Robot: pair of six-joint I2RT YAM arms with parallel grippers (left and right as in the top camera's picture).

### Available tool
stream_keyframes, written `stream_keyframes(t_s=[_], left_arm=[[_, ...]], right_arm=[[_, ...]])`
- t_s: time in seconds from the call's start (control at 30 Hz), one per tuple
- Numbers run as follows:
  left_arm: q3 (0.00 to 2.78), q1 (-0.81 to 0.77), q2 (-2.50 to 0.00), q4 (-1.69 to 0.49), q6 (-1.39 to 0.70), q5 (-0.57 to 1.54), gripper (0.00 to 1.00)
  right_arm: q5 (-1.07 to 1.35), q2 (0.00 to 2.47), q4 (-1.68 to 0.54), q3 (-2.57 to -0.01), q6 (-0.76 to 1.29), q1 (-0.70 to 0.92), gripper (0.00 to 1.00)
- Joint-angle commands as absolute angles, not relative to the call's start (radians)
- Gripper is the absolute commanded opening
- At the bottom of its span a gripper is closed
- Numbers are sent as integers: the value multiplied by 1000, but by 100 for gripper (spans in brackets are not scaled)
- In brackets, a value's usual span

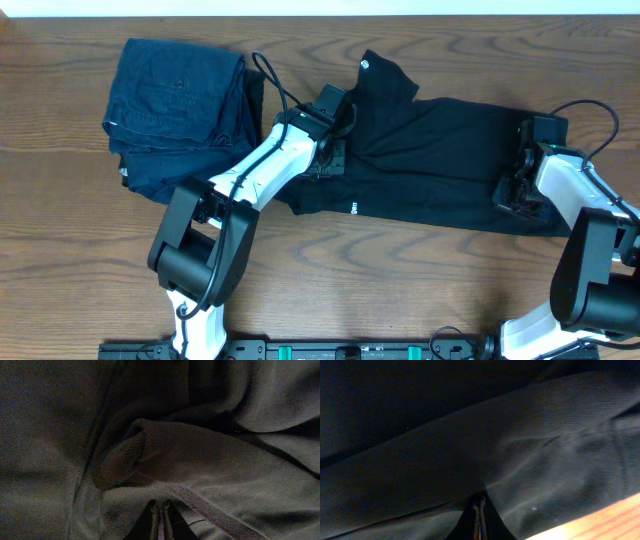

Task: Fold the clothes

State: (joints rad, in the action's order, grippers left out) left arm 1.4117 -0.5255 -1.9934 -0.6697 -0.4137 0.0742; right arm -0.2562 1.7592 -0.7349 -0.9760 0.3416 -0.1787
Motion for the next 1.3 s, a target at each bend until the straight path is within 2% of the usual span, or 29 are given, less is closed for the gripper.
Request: stream_keyframes(t_s=[0.0,0.5,0.8,1.27], left_arm=[[1402,-522,-1975,-673,-397,58,7],[1402,-522,-1975,-672,-397,58,7],[1402,-522,-1975,-672,-397,58,7],[1402,-522,-1975,-672,-397,39,7]], right_arm=[[-314,1767,-727,-974,382,-209,3],[-300,1767,-614,-974,382,-324,2],[-235,1768,-495,-974,381,-334,3],[-235,1768,-346,-929,381,-334,16]])
